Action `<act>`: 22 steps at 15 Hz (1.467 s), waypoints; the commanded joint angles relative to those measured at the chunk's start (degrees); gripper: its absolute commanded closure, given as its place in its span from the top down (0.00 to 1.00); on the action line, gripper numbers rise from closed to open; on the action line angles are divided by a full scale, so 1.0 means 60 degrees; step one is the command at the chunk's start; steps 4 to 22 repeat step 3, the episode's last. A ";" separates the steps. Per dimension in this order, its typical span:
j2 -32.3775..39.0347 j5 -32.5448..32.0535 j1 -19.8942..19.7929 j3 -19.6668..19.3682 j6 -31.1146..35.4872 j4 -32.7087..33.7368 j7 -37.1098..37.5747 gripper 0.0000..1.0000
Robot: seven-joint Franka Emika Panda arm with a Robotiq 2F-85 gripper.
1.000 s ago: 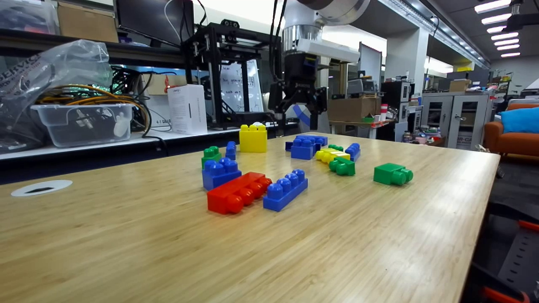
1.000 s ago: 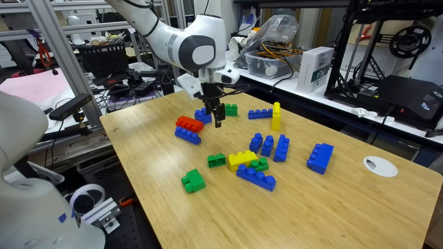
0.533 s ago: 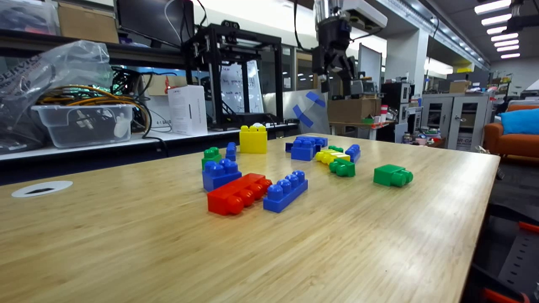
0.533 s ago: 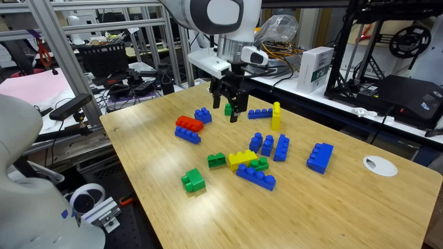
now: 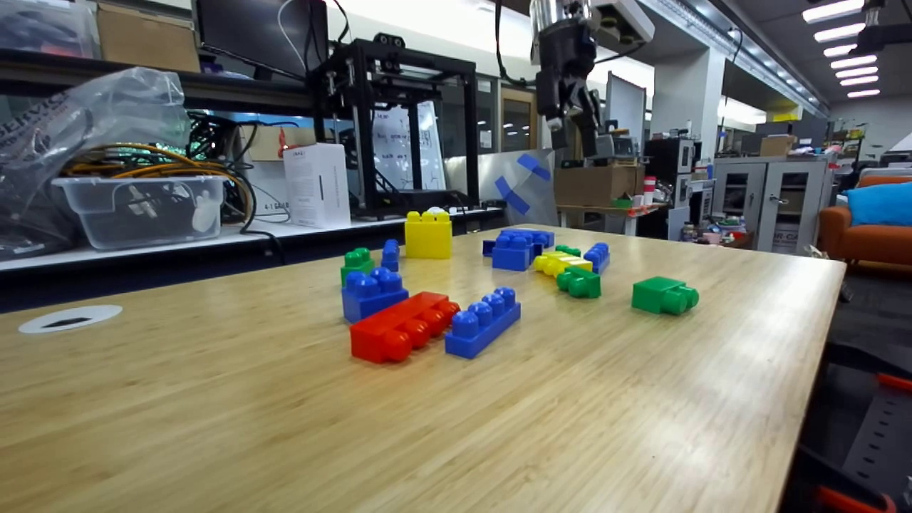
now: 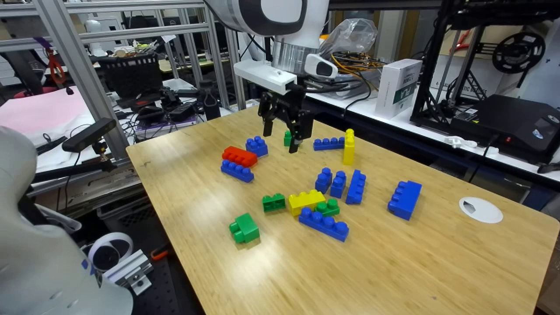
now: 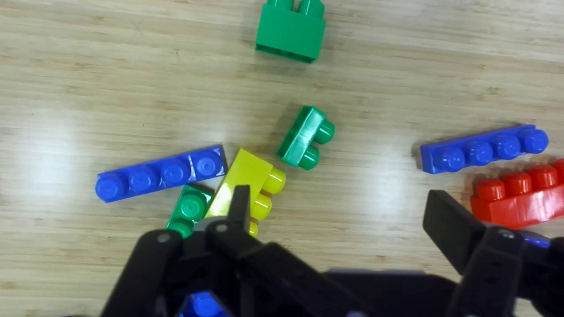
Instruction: Push the blue blocks near the orange block apart
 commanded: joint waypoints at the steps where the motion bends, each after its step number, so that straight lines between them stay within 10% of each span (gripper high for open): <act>1: 0.0011 -0.0016 0.0454 -0.0436 -0.0021 0.0015 0.0025 1.00; 22: 0.0004 -0.0014 0.0528 -0.0501 -0.0021 0.0016 0.0029 1.00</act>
